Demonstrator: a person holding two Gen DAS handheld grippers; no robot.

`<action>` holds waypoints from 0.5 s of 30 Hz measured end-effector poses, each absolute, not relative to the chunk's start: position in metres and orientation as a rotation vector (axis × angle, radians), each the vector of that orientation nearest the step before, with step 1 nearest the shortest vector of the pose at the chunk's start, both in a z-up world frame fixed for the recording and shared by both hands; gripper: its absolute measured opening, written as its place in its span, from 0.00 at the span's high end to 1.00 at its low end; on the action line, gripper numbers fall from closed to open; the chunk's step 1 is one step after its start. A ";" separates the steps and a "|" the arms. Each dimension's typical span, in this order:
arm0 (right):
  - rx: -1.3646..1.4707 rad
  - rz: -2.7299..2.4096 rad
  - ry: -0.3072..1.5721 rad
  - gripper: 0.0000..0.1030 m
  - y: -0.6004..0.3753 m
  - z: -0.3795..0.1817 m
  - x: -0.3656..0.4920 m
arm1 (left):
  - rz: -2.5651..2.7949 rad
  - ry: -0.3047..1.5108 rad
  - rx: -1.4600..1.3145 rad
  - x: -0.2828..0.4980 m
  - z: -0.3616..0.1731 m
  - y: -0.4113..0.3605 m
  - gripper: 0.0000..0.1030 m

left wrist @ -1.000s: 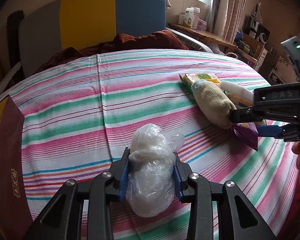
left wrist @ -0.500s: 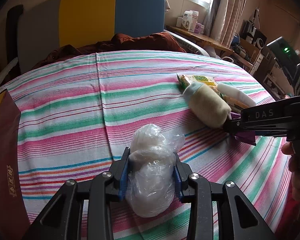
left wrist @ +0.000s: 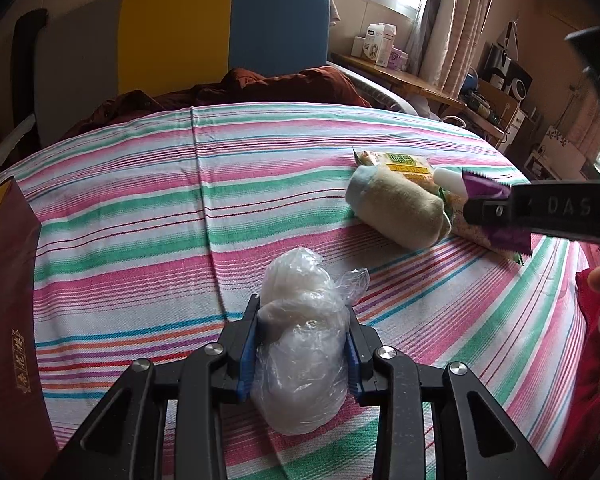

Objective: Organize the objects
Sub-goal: 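Carry both items over the gold tray and open both tools to release them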

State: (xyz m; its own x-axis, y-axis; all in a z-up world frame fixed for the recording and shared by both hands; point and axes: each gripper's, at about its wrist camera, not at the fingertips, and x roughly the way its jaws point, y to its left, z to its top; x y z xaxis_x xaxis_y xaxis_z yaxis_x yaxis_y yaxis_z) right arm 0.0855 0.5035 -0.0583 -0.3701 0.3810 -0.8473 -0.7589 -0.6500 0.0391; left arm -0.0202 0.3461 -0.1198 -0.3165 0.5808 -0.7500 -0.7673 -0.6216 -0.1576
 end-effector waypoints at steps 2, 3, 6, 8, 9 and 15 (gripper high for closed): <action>-1.082 2.106 0.580 0.61 0.501 -0.054 0.080 | 2.016 0.292 -1.018 -0.020 -0.120 0.346 0.66; -1.062 2.122 0.580 0.61 0.502 -0.053 0.077 | 2.017 0.294 -1.018 -0.020 -0.120 0.347 0.66; -0.999 2.183 0.603 0.61 0.500 -0.047 0.077 | 2.018 0.297 -1.016 -0.019 -0.120 0.347 0.66; -1.003 2.218 0.634 0.61 0.496 -0.049 0.072 | 2.020 0.300 -1.015 -0.019 -0.119 0.347 0.66; -1.008 2.240 0.640 0.61 0.494 -0.049 0.070 | 2.020 0.301 -1.014 -0.019 -0.119 0.348 0.66; -1.042 2.342 0.594 0.61 0.479 -0.049 0.055 | 2.036 0.326 -1.009 -0.013 -0.115 0.344 0.66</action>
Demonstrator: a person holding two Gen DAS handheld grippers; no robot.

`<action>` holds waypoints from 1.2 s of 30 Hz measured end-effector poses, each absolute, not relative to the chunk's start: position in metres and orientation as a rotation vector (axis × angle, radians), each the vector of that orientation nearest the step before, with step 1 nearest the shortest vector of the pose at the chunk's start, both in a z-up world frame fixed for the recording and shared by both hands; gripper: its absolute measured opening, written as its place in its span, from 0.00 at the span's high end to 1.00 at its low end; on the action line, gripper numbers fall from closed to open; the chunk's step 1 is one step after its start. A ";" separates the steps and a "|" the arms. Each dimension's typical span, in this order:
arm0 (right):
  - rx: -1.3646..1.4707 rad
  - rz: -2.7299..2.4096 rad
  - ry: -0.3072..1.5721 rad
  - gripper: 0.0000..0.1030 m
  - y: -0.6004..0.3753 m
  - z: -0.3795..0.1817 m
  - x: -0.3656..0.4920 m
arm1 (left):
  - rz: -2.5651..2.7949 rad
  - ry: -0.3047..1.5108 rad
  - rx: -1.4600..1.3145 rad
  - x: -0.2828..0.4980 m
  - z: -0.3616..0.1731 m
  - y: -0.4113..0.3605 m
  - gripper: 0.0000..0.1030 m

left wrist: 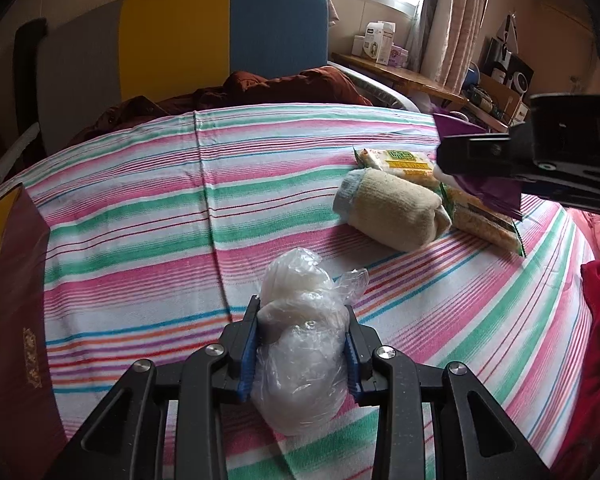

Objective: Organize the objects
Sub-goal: 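Carry both items over the gold tray and open both tools to release them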

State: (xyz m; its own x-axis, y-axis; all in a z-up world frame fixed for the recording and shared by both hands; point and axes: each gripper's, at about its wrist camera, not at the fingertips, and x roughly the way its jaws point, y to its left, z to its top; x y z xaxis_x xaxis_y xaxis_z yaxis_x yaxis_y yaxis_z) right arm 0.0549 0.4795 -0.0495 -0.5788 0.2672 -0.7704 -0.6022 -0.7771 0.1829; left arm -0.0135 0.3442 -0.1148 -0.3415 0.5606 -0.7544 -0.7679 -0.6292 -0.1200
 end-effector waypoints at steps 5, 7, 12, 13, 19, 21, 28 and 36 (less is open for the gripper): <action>-1.032 2.352 0.598 0.61 0.480 -0.049 0.054 | 2.064 0.325 -1.013 -0.005 -0.106 0.330 0.67; -1.023 2.356 0.599 0.61 0.480 -0.047 0.055 | 2.073 0.335 -0.990 0.003 -0.100 0.324 0.67; -1.012 2.383 0.584 0.61 0.474 -0.043 0.055 | 2.106 0.318 -0.922 0.014 -0.073 0.303 0.66; -1.009 2.395 0.577 0.61 0.472 -0.042 0.055 | 2.112 0.317 -0.911 0.016 -0.070 0.300 0.66; -1.003 2.451 0.518 0.61 0.459 -0.038 0.051 | 2.182 0.290 -0.831 0.018 -0.039 0.270 0.66; -1.003 2.467 0.498 0.61 0.454 -0.037 0.049 | 2.214 0.273 -0.824 0.014 -0.031 0.255 0.66; -1.041 2.496 0.458 0.61 0.442 -0.039 0.043 | 2.317 0.215 -0.815 -0.001 -0.014 0.208 0.66; -1.093 2.552 0.459 0.61 0.410 -0.033 0.036 | 2.412 0.155 -0.868 -0.025 -0.018 0.159 0.66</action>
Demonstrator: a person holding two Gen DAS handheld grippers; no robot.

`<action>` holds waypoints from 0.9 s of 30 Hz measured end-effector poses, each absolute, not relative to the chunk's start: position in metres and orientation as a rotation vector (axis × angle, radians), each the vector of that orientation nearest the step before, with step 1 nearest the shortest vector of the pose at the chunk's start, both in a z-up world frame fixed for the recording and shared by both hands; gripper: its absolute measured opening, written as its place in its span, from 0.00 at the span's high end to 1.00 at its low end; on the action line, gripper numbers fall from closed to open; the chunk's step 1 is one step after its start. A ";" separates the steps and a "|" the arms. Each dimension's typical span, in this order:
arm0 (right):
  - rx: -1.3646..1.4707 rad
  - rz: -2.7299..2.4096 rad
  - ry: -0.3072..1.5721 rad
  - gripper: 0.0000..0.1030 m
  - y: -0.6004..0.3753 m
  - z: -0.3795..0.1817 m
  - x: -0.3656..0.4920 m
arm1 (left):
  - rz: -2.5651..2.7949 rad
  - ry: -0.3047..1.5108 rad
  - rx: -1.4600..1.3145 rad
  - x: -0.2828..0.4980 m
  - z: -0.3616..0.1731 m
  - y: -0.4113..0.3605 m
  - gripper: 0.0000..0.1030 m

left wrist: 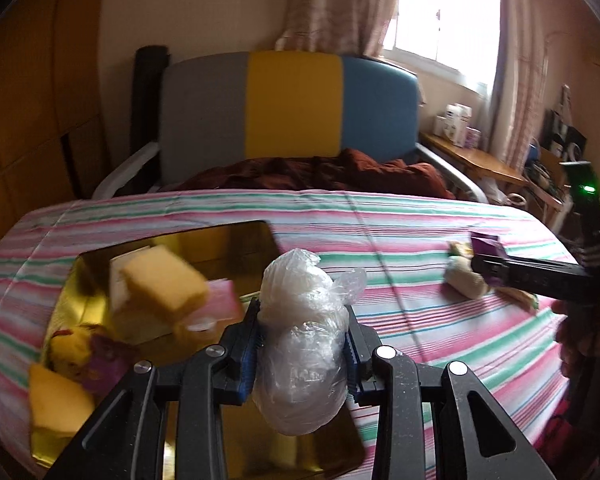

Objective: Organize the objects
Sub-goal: 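Carry both items over the gold tray and open both tools to release them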

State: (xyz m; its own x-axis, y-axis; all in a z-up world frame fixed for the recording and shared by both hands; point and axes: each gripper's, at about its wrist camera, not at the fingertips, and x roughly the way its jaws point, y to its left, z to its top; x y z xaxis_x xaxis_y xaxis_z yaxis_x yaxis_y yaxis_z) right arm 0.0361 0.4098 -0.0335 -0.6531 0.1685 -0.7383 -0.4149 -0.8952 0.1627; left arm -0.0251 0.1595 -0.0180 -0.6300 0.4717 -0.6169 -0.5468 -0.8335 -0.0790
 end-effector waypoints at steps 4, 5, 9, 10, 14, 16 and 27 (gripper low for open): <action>-1.087 2.643 0.489 0.61 0.375 -0.023 0.029 | 2.457 0.114 -0.918 -0.039 -0.026 0.133 0.66; -1.088 2.677 0.494 0.61 0.362 -0.020 0.025 | 2.466 0.107 -0.928 -0.042 -0.027 0.128 0.66; -1.101 2.789 0.506 0.61 0.317 -0.014 0.011 | 2.507 0.066 -0.963 -0.055 -0.032 0.100 0.66; -1.107 2.813 0.510 0.61 0.307 -0.013 0.008 | 2.512 0.061 -0.969 -0.057 -0.032 0.096 0.66; -1.152 2.899 0.504 0.58 0.263 -0.016 -0.009 | 2.525 0.014 -1.010 -0.071 -0.035 0.074 0.64; -1.197 2.927 0.518 0.47 0.248 -0.022 -0.016 | 2.529 -0.015 -1.034 -0.076 -0.038 0.064 0.59; -1.163 2.882 0.379 0.14 0.223 -0.032 -0.017 | 2.593 -0.077 -1.054 -0.080 -0.040 0.030 0.34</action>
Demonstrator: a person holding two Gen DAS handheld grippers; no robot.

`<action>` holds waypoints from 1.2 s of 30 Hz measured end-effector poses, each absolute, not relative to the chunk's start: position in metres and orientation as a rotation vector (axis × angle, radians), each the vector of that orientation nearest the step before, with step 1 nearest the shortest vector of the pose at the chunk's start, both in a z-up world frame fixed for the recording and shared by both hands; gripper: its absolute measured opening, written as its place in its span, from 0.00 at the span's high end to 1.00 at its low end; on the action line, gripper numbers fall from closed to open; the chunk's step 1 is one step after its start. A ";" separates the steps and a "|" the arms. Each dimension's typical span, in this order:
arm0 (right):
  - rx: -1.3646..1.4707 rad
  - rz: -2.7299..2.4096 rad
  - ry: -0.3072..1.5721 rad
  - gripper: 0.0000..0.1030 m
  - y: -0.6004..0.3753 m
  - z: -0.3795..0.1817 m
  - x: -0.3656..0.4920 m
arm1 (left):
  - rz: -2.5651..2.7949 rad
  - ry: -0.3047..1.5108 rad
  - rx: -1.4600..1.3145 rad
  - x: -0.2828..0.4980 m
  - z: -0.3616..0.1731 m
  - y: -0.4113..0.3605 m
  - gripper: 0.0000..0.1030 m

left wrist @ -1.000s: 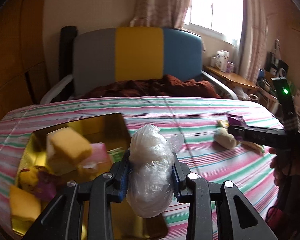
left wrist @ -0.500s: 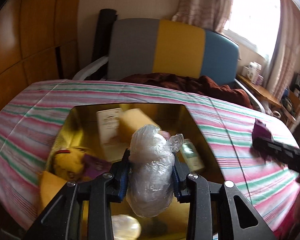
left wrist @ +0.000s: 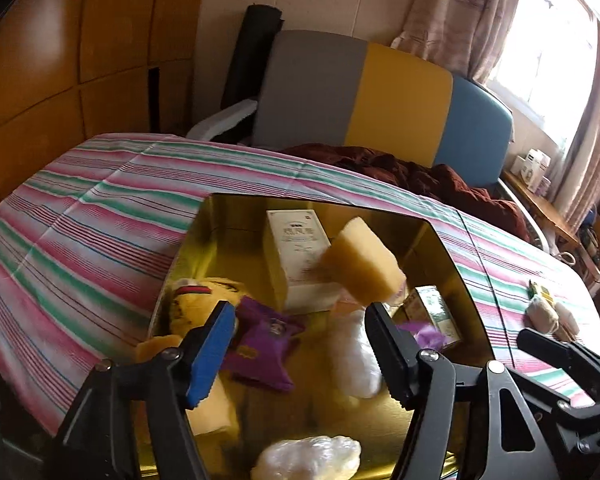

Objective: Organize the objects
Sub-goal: 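Carry both items over the gold tray and open both tools to release them, then move both open tools back toward the remaining items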

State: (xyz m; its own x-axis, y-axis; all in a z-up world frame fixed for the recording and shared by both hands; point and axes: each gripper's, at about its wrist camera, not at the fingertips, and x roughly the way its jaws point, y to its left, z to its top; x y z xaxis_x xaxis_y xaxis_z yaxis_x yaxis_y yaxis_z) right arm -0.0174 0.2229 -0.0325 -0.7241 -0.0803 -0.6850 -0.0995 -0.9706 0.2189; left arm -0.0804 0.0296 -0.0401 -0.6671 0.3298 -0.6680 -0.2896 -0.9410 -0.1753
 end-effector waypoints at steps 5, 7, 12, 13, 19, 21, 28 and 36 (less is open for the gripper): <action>-0.983 2.859 0.238 0.14 0.221 -0.015 -0.002 | 2.616 -0.032 -1.005 -0.072 -0.032 0.035 0.29; -0.939 2.861 0.224 0.14 0.222 -0.009 0.002 | 2.611 -0.025 -0.992 -0.070 -0.029 0.038 0.27; -0.919 2.871 0.285 0.14 0.228 -0.003 0.006 | 2.603 0.010 -0.968 -0.060 -0.024 0.047 0.26; -0.913 2.871 0.293 0.14 0.229 -0.002 0.007 | 2.603 0.015 -0.964 -0.058 -0.023 0.048 0.25; -0.854 2.830 0.259 0.14 0.233 0.004 0.015 | 2.597 0.053 -0.927 -0.048 -0.018 0.055 0.24; -0.850 2.809 0.262 0.15 0.238 0.005 0.016 | 2.591 0.070 -0.916 -0.045 -0.017 0.059 0.24; -0.891 2.751 0.283 0.17 0.259 0.000 0.020 | 2.550 0.129 -0.892 -0.036 -0.016 0.075 0.24; -0.892 2.663 0.321 0.17 0.301 0.000 0.033 | 2.501 0.197 -0.873 -0.025 -0.017 0.100 0.24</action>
